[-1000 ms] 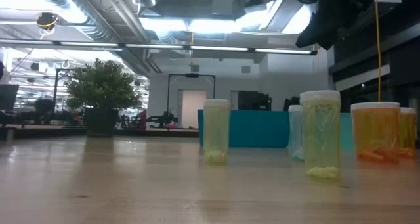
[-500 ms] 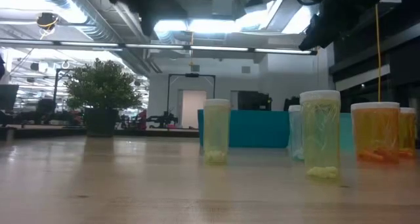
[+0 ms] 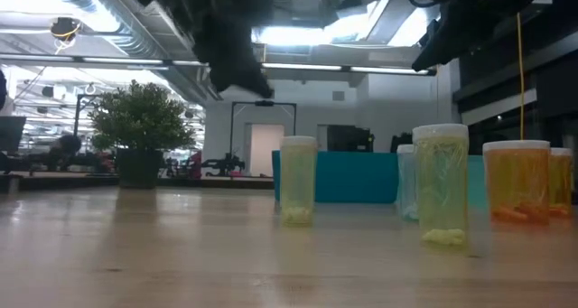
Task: Pick and place medicine bottles into bin by pill shape (circle, oval)
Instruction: Put the top small blue pill bottle into the blue bin
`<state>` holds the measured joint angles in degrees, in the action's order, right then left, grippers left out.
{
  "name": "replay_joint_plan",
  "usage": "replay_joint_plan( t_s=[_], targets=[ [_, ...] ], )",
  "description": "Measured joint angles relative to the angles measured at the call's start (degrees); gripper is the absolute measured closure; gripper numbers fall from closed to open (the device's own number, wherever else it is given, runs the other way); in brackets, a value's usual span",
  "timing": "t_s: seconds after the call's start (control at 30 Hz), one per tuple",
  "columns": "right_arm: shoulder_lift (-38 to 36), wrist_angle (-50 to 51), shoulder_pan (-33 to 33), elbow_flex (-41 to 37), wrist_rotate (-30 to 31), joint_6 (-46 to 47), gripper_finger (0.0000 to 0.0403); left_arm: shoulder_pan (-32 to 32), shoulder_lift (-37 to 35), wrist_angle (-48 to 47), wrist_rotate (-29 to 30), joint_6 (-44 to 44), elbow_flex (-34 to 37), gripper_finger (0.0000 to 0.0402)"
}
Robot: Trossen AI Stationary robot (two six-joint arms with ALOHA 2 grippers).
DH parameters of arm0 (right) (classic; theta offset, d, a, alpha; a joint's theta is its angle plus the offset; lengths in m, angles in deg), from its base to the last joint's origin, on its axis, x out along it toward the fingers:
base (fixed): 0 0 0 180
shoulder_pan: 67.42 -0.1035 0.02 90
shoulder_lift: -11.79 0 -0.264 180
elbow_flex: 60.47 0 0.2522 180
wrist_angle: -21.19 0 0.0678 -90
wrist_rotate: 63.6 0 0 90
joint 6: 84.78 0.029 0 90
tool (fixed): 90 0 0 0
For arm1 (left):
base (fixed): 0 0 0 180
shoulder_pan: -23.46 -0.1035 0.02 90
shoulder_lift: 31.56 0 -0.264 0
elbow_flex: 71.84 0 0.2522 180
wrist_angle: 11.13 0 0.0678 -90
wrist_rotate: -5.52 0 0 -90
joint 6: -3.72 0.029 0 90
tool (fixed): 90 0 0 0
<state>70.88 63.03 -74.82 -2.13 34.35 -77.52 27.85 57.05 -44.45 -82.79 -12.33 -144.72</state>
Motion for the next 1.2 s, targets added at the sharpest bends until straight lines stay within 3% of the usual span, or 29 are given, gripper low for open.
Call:
replay_joint_plan(
  t_s=[0.1,0.2,0.37,0.5,0.77,0.93,1.2],
  targets=[
    [0.00,0.00,0.00,0.00,0.00,0.11,0.0360,-0.12,3.54,-11.33,2.83,0.27,-6.55,0.0401],
    [0.00,0.02,0.00,0.00,0.00,1.61,0.0360,-0.06,5.14,-15.64,3.63,4.82,-9.81,0.0401],
    [-0.40,3.79,-0.02,2.68,0.29,1.69,0.0360,1.22,5.27,-15.49,3.35,12.71,-10.70,0.0401],
    [-1.22,10.76,-0.07,8.60,5.24,1.43,0.0360,1.28,5.27,-15.58,3.31,10.37,-10.70,0.0390],
    [-1.97,22.90,-0.07,19.18,16.39,2.96,0.0360,1.30,5.27,-14.53,3.39,9.13,-10.68,0.0288],
    [-1.97,27.34,-0.07,23.24,17.03,11.41,0.0360,1.82,5.27,-14.00,3.61,11.65,-10.65,0.0250],
    [-2.82,33.44,-0.09,26.71,16.08,14.75,0.0360,1.66,10.65,-13.82,3.75,10.47,-10.63,0.0249]
  ],
)
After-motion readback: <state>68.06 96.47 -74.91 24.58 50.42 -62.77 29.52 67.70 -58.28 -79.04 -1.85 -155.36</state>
